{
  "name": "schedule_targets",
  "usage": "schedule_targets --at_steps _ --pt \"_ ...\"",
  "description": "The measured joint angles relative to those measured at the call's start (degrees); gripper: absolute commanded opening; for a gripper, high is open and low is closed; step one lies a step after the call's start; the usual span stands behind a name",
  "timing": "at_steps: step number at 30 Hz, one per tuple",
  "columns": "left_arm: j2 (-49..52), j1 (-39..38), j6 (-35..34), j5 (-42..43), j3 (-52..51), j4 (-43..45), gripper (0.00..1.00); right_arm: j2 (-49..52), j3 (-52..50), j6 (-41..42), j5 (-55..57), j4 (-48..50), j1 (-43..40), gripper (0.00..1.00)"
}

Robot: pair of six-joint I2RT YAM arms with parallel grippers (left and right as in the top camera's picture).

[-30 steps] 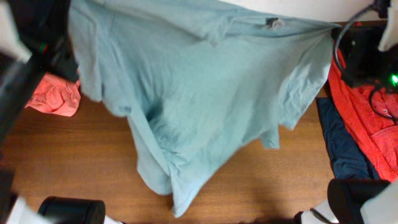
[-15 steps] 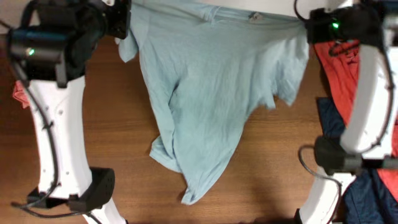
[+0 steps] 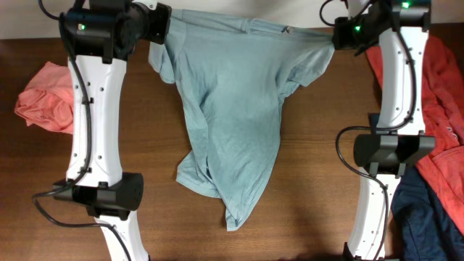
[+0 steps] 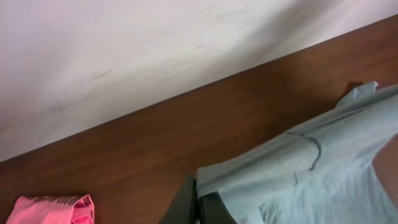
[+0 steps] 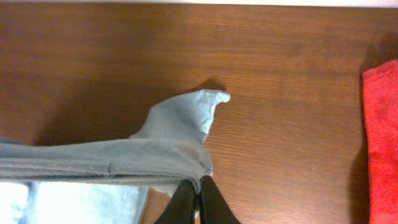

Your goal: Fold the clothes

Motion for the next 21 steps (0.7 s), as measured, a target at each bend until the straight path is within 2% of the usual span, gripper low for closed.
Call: schedule_targets --at_steps 1,5,6,11,15,21 --pt "0.15 0.02 0.02 -0.96 0.0 0.04 0.01 0.0 0.02 0.2 -0.07 -0.09 -0.57 0.49" --pt "0.15 1.25 0.17 -3.48 0.02 0.68 0.01 -0.11 0.02 0.33 -1.09 -2.56 -4.35 0.84" --pt "0.15 1.4 0.17 -3.85 0.02 0.74 0.01 -0.2 0.02 0.83 -1.14 -3.19 -4.83 0.87" --pt "0.15 1.42 0.17 -4.48 0.02 0.81 0.01 -0.33 0.02 0.87 -3.08 -5.51 -4.31 0.87" --pt "0.15 1.42 0.17 -4.48 0.02 0.94 0.01 -0.37 0.02 1.05 -5.88 -10.34 -3.67 0.78" --pt "0.15 1.86 -0.39 -4.46 0.02 2.99 0.01 -0.44 0.02 -0.09 -8.61 -12.2 2.16 0.79"
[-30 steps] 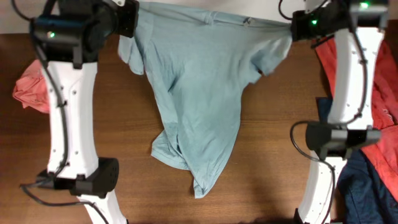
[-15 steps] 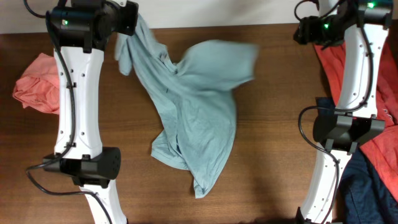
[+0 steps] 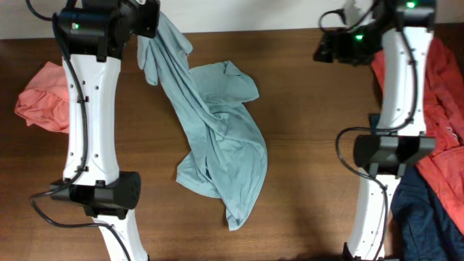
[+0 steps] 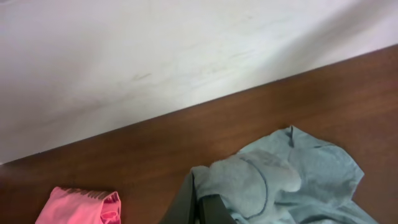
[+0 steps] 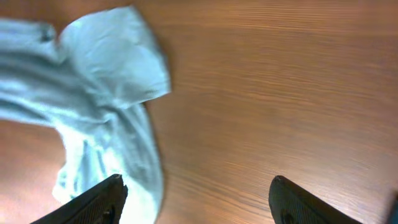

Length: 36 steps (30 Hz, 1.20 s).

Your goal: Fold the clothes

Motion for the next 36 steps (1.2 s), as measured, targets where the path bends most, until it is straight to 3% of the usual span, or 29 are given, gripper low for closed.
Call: schedule_targets --at_steps 5,17,19,21,22,26,31,36 --pt "0.0 2.97 -1.51 0.02 0.0 0.24 0.01 0.0 0.0 0.11 -1.25 0.0 8.9 0.78" --pt "0.0 4.48 -1.88 0.04 0.0 -0.26 0.02 -0.11 -1.6 4.59 4.2 0.0 21.33 0.77" --pt "0.0 4.48 -1.84 0.04 0.0 -0.61 0.21 -0.11 -1.68 4.9 4.61 0.0 21.53 0.77" --pt "0.0 4.48 -1.66 0.04 0.0 -0.5 0.53 -0.17 -1.68 5.11 4.87 0.0 20.83 0.77" --pt "0.0 4.5 -1.4 0.02 0.0 -0.46 0.6 -0.2 -1.68 5.2 5.03 0.0 20.55 0.77" --pt "0.0 4.48 -1.42 0.04 0.0 -0.28 0.72 -0.22 -1.68 5.44 5.27 0.0 18.82 0.78" --pt "0.02 4.17 2.08 7.19 0.0 1.29 0.84 -1.95 -2.08 5.75 4.74 0.0 14.27 0.99" --pt "1.99 -0.22 8.94 10.51 0.22 3.69 0.87 -5.95 -2.12 3.8 4.11 0.0 9.25 0.99"
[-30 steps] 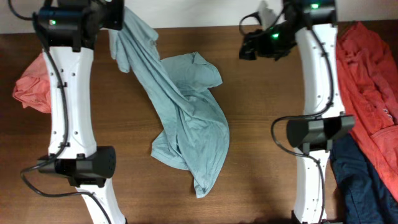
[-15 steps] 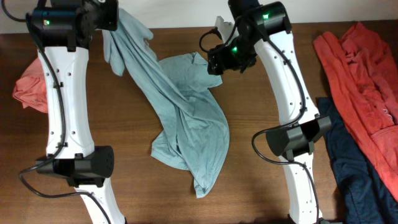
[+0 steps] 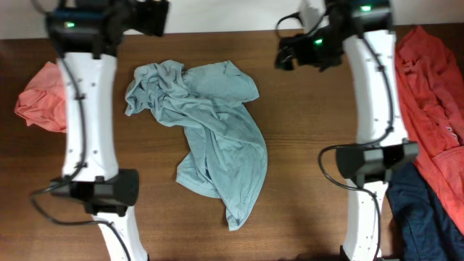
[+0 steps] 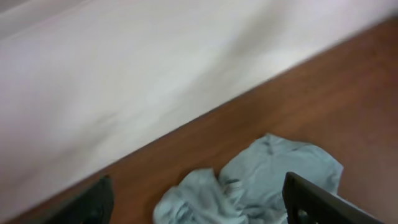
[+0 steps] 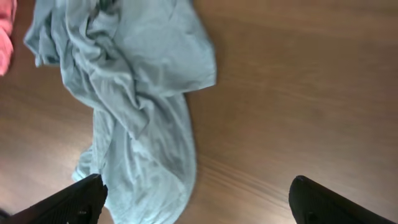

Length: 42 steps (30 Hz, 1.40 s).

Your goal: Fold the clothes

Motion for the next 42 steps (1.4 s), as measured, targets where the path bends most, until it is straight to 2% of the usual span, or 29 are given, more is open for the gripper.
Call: schedule_targets --at_steps 4,8,11,16,19,22,27,34,42 --pt "6.08 -4.98 4.22 0.39 0.11 1.51 0.87 -2.38 0.0 -1.11 0.0 0.0 -3.02 0.99" --pt "15.02 -7.34 3.23 0.55 0.09 6.12 0.87 -2.47 -0.11 -1.46 0.0 0.0 -5.84 0.99" --pt "20.2 -8.57 -0.44 0.55 0.09 9.11 0.86 -2.47 -0.13 -1.66 0.0 0.02 -7.32 0.99" --pt "25.05 -11.63 -7.08 -0.46 0.09 11.63 0.79 -2.47 -0.15 -1.9 0.0 0.0 -8.13 0.99" --pt "27.41 -14.01 -10.99 -1.07 0.09 12.9 0.68 -2.47 -0.15 -2.03 0.0 0.04 -8.13 0.99" --pt "28.85 -15.26 -14.47 -1.88 0.09 12.98 0.61 -2.47 -0.15 -2.05 0.0 0.0 -8.13 0.99" --pt "29.62 -15.45 -24.13 -7.15 0.09 11.76 0.59 -2.47 -0.15 -2.05 0.0 0.0 -8.13 0.99" --pt "30.12 -15.34 -33.66 -9.09 0.11 11.47 0.59 -2.47 -0.15 -2.08 0.0 0.0 -8.13 0.99" --pt "36.89 -15.37 -39.28 -9.44 0.11 10.62 0.59 -2.47 -0.15 -2.05 0.0 0.0 -8.13 0.99"
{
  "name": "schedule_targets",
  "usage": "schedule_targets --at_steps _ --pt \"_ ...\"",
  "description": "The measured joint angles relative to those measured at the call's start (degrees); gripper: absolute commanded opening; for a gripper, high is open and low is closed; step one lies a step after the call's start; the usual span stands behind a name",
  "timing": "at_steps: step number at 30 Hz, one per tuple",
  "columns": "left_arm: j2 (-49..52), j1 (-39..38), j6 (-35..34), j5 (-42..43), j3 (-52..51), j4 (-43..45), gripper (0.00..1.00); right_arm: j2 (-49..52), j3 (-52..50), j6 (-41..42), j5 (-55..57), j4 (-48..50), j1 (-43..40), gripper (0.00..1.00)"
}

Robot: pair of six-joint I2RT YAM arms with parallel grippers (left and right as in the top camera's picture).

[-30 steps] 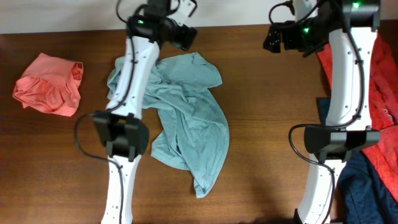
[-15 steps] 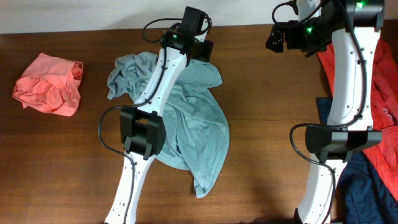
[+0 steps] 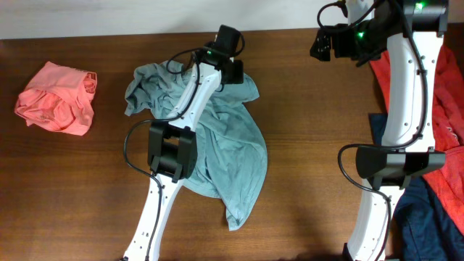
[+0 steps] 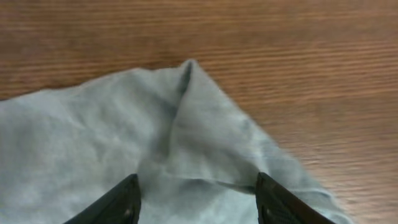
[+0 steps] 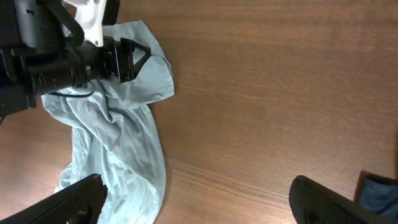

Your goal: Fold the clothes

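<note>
A light blue-grey T-shirt (image 3: 232, 145) lies crumpled in the middle of the brown table (image 3: 312, 145). My left gripper (image 3: 235, 72) is low over the shirt's far right corner, open, with the cloth (image 4: 186, 137) spread between its fingers (image 4: 118, 205). Nothing is gripped. My right gripper (image 3: 323, 45) hangs high at the back right, wide open and empty. In the right wrist view the right gripper (image 5: 199, 202) looks down on the shirt (image 5: 124, 143) and on the left gripper (image 5: 127, 53).
A pink garment (image 3: 54, 98) lies bunched at the far left. A red garment (image 3: 444, 109) lies along the right edge, with a dark blue one (image 3: 428, 225) at the front right. The right arm's base (image 3: 391, 167) stands at the right.
My left gripper was open up at the back left; now it is down at the shirt's far right corner, still open. The right gripper has moved right. The shirt lies as before.
Both grippers were shut on the shirt, holding it stretched along the back edge. Then the right one had let go and the shirt hung from the left. Then the left was open too, with the shirt heaped on the table. Now the left is over its corner.
</note>
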Motion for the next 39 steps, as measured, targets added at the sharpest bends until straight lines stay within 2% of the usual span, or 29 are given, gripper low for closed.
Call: schedule_targets --at_steps 7,15,17,23,27,32,39 --pt "0.33 0.0 -0.35 0.17 0.0 2.38 0.57 0.0 0.0 0.02 0.0 0.0 0.0 0.99" --pt "0.7 0.0 -0.61 2.01 0.0 6.64 0.41 0.0 0.0 0.02 0.0 0.0 0.0 0.99" --pt "0.72 -0.11 -0.66 2.21 0.0 6.23 0.35 0.0 0.0 0.0 0.0 0.0 0.0 0.99" --pt "0.76 -0.26 -0.81 2.43 0.0 5.35 0.02 0.0 0.0 -0.48 0.0 0.0 0.0 0.99" --pt "0.76 -0.26 -0.81 2.45 0.0 4.98 0.01 0.0 0.0 -0.5 0.0 0.0 0.0 1.0" --pt "0.76 0.57 0.96 2.64 1.38 4.35 0.01 0.0 0.0 -0.44 0.0 0.0 0.0 0.93" --pt "0.63 6.78 2.67 3.02 14.75 1.2 0.01 0.0 0.0 -0.42 -3.06 0.0 0.76 0.86"
